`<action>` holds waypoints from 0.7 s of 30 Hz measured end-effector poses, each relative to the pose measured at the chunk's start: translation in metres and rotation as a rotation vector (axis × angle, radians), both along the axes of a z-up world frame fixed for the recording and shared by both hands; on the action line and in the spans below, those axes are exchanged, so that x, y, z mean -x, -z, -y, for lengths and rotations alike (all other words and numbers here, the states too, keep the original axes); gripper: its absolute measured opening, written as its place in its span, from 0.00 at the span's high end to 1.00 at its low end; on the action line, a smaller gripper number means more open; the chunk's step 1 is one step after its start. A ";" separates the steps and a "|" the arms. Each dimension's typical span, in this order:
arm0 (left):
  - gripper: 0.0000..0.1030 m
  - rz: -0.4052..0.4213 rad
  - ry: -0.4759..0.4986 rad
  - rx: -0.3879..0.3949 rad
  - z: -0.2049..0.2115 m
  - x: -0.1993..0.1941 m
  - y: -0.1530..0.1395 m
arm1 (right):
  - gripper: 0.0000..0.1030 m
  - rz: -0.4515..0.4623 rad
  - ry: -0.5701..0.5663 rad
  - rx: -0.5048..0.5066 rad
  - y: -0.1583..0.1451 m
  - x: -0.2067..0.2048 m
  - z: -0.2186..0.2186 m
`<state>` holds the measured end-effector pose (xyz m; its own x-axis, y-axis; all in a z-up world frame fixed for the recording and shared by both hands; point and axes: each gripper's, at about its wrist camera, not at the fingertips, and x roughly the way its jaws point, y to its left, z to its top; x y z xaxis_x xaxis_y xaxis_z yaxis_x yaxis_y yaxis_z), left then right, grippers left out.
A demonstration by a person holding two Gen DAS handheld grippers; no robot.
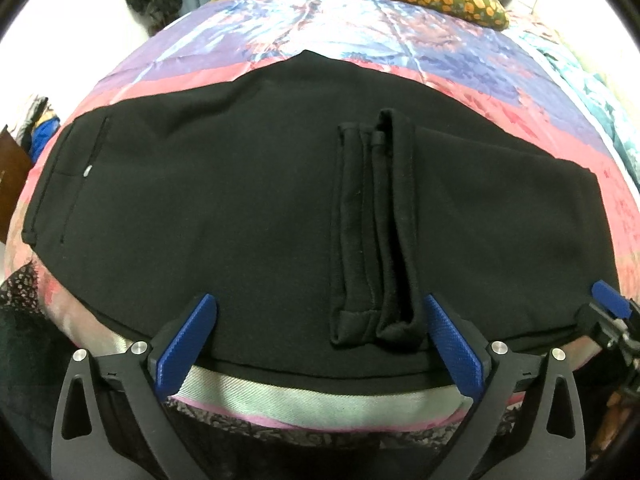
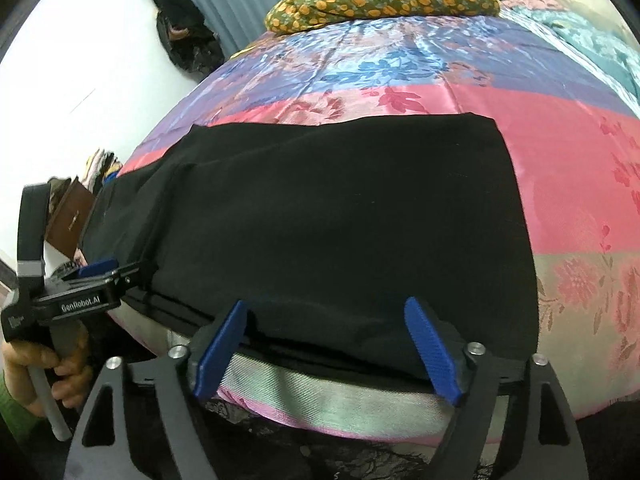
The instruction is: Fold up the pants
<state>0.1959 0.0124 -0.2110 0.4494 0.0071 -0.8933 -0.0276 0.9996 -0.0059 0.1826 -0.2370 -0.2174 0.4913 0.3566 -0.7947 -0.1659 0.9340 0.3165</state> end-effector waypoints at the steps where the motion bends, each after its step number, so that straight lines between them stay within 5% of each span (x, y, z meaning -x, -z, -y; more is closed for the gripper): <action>1: 0.00 -0.001 0.002 0.006 -0.001 0.000 0.000 | 0.15 0.002 -0.008 0.010 0.000 0.001 -0.002; 10: 0.00 -0.006 0.034 0.094 -0.013 -0.001 0.004 | 0.07 0.006 -0.020 0.000 0.001 0.003 -0.005; 14: 0.01 0.002 0.037 0.180 -0.032 0.003 -0.016 | 0.04 0.008 -0.028 0.013 0.001 0.003 -0.008; 18: 0.01 0.145 -0.072 0.177 -0.103 -0.005 -0.057 | 0.03 0.009 -0.030 0.025 0.000 0.004 -0.010; 21: 0.01 0.139 -0.222 0.199 -0.187 -0.029 -0.067 | 0.02 0.003 -0.024 0.001 0.000 0.004 -0.008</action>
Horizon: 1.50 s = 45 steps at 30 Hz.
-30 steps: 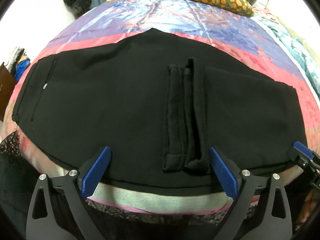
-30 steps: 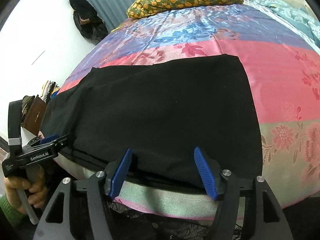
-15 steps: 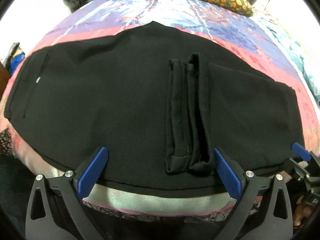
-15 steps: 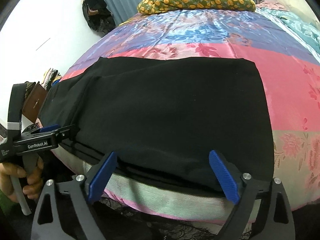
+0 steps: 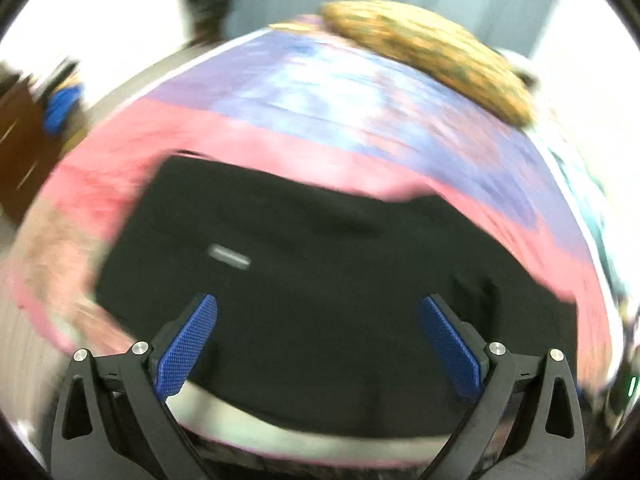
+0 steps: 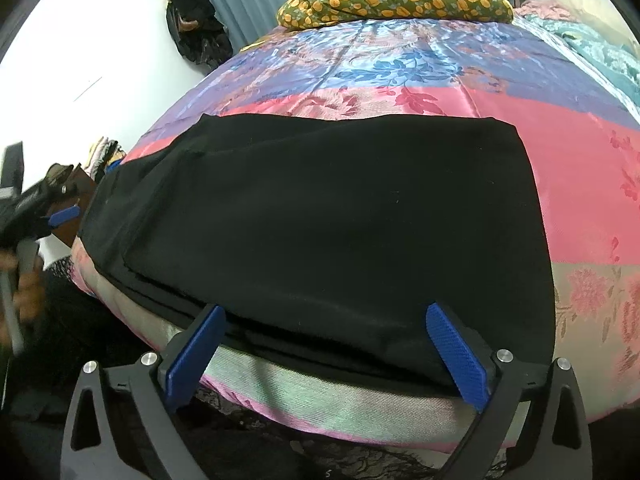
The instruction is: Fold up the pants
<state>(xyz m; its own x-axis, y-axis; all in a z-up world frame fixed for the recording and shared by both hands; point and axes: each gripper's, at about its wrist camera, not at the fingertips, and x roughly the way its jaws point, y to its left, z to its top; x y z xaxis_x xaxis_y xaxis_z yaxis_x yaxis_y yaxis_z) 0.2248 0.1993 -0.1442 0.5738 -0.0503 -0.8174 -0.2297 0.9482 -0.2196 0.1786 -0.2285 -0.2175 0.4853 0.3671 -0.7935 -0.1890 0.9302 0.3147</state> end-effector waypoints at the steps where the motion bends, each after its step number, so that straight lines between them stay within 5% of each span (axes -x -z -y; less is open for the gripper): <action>1: 0.01 -0.015 -0.056 0.031 -0.032 -0.008 0.000 | 0.02 -0.002 0.003 -0.007 0.000 0.000 0.001; 6: 0.01 -0.160 -0.117 0.131 -0.121 -0.047 0.027 | 0.00 -0.008 0.015 -0.022 0.000 -0.002 0.001; 13: 0.00 -0.303 0.083 0.217 -0.109 -0.086 0.083 | 0.00 -0.010 0.016 0.011 0.000 -0.004 -0.004; 21: 0.00 -0.235 0.159 0.280 -0.115 -0.073 0.086 | 0.00 -0.015 0.031 -0.016 0.000 -0.005 0.001; 32: 0.02 -0.190 0.038 0.391 -0.139 -0.071 0.090 | 0.00 -0.011 0.031 -0.005 0.000 -0.007 -0.002; 33: 0.04 -0.189 0.029 0.388 -0.140 -0.071 0.089 | 0.00 -0.012 0.031 -0.004 0.000 -0.007 -0.002; 35: 0.36 -0.171 0.025 0.405 -0.143 -0.065 0.086 | 0.00 -0.011 0.029 -0.003 0.000 -0.006 -0.002; 38: 0.62 -0.167 -0.004 0.512 -0.147 -0.060 0.087 | 0.00 -0.010 0.029 -0.003 0.000 -0.006 -0.002; 45: 0.81 -0.106 -0.079 0.475 -0.128 -0.048 0.053 | 0.00 -0.010 0.028 -0.005 0.000 -0.007 -0.001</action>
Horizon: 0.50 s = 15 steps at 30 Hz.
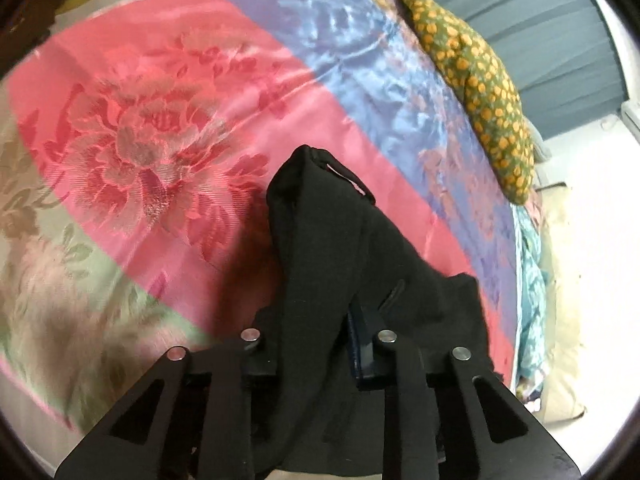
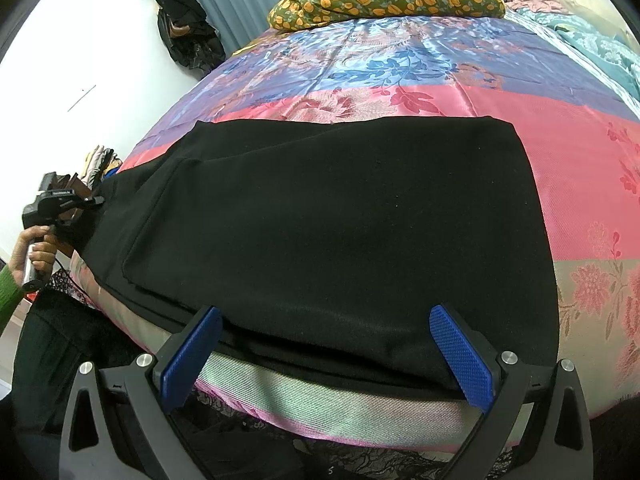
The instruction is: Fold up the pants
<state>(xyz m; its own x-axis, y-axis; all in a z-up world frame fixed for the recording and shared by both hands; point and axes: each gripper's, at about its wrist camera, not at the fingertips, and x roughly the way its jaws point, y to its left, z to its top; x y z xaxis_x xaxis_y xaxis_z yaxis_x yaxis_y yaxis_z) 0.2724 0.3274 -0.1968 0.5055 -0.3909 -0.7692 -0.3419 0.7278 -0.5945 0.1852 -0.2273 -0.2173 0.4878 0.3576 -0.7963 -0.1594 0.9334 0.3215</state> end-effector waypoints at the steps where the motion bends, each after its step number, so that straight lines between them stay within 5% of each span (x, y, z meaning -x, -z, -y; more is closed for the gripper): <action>1: 0.81 0.019 -0.006 0.004 0.003 0.002 -0.007 | 0.00 0.000 0.000 -0.001 0.000 0.000 0.000; 10: 0.83 0.140 -0.013 0.110 0.046 0.032 -0.073 | 0.00 0.004 0.023 -0.092 -0.012 0.000 0.009; 15: 0.84 0.180 0.030 0.149 0.092 0.038 -0.102 | 0.00 0.105 0.065 -0.167 -0.036 0.011 0.024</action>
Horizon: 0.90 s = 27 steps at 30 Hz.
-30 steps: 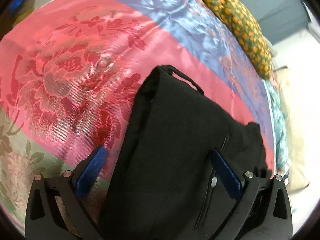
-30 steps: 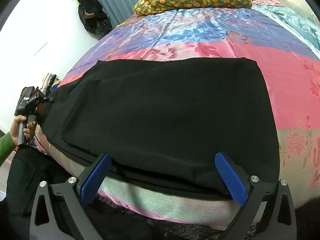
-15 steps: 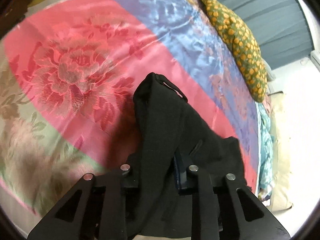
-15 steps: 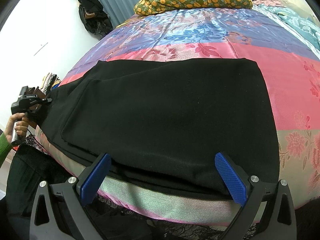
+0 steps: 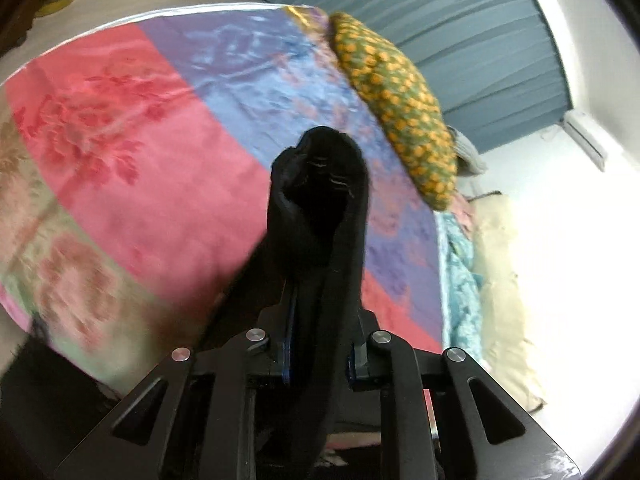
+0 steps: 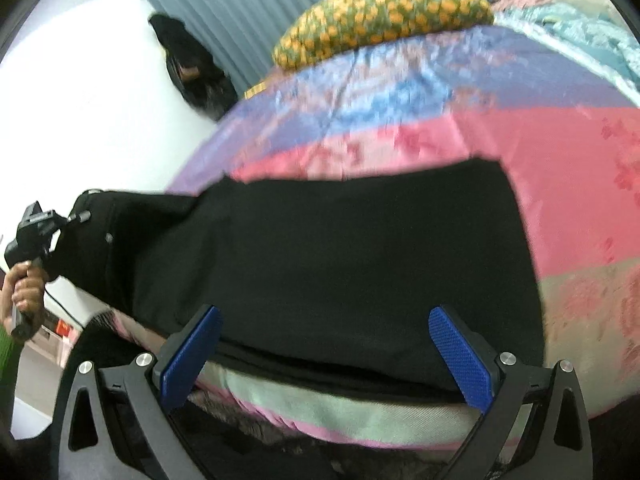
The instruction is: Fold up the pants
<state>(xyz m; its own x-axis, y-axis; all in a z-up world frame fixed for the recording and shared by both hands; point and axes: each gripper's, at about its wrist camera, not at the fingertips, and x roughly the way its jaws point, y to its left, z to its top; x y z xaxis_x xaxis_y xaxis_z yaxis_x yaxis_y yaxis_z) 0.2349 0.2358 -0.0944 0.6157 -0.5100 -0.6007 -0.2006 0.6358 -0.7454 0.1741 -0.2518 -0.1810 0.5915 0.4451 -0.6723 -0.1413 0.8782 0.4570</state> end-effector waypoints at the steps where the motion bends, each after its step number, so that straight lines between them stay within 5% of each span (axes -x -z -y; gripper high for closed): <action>1: 0.84 0.003 0.009 0.001 0.006 0.002 -0.003 | 0.00 0.025 0.015 -0.006 -0.006 0.003 0.005; 13: 0.84 0.036 0.165 -0.007 0.121 -0.018 -0.033 | 0.00 0.086 0.230 -0.173 -0.021 0.022 0.075; 27: 0.84 -0.059 0.390 -0.108 0.272 -0.033 0.008 | 0.00 0.040 0.410 -0.367 -0.002 0.034 0.145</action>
